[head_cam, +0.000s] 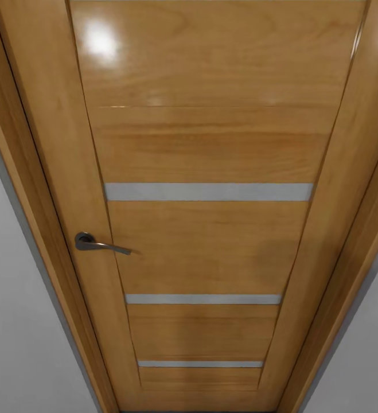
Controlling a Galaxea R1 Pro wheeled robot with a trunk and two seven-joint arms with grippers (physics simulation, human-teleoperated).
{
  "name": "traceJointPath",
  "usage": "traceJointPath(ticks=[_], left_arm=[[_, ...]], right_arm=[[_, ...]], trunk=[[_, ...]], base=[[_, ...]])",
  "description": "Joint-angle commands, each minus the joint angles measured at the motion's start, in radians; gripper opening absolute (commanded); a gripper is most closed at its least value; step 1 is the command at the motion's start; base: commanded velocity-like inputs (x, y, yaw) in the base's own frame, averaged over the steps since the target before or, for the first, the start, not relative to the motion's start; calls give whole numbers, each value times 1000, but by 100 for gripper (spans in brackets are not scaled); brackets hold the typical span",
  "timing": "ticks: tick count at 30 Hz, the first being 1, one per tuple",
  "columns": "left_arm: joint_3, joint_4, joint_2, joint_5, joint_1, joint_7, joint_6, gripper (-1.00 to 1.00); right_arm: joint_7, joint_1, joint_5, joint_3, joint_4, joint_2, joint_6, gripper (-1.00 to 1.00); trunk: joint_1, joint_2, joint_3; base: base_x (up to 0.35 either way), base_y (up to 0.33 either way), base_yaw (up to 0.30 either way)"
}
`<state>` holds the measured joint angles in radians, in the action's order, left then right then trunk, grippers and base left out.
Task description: Move the two storage containers from the living room to the garage. In the garage, place one container on the floor and stack the other container on top of it (either order is fine).
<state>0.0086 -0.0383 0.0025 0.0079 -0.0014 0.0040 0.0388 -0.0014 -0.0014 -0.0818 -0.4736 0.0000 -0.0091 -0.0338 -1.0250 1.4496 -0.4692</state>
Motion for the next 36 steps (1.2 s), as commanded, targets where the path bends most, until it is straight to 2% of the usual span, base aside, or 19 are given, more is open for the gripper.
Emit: traceJointPath(ticks=[1,36], left_arm=[[1,0,0,1,0,0,3,100],[1,0,0,1,0,1,3,100]], right_arm=[[0,0,-9,-8,0,0,-3,100],[0,0,-1,-9,0,4,-3,100]], trunk=[[0,0,-1],[0,0,-1]], base=[[0,0,0],[0,0,0]])
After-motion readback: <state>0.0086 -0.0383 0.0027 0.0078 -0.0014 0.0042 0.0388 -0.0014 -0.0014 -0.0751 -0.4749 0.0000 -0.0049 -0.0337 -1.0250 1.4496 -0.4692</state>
